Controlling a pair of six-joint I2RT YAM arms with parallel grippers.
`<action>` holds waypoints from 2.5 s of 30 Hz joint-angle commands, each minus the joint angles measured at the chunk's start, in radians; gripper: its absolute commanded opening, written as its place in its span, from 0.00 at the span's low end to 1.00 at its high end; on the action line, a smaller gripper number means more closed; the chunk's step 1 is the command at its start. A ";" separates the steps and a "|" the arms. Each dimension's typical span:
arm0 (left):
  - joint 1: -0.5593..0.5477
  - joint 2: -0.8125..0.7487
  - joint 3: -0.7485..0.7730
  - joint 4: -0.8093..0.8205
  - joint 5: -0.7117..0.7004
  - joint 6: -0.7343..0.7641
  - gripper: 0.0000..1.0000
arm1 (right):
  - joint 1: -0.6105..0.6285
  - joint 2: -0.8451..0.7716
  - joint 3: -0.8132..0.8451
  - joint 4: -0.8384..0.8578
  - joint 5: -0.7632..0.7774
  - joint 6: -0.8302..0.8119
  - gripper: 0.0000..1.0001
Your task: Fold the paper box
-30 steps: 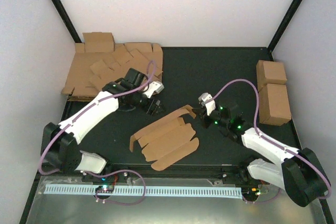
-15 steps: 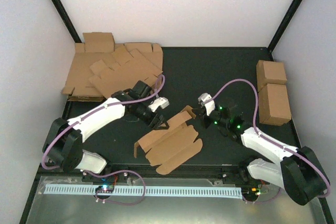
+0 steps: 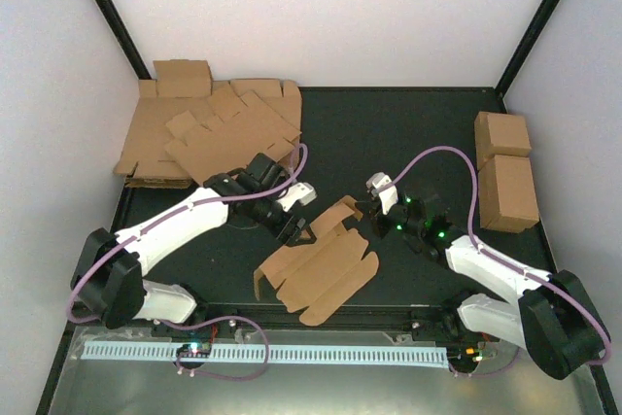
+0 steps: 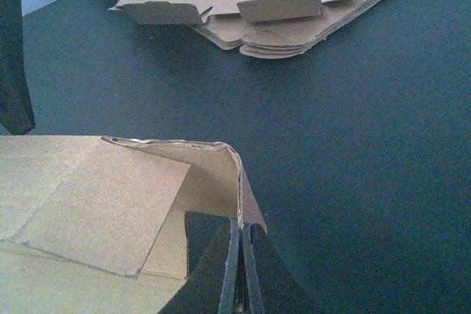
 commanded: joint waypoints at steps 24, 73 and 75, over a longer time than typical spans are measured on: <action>-0.110 0.046 0.093 -0.084 -0.114 -0.040 0.82 | 0.016 -0.003 0.008 0.023 0.011 -0.006 0.02; -0.152 0.077 0.051 0.001 -0.193 -0.125 0.70 | 0.020 -0.274 -0.106 0.023 -0.110 1.035 0.74; -0.153 0.078 0.051 0.003 -0.194 -0.125 0.70 | 0.022 -0.266 -0.122 0.051 -0.139 1.039 0.74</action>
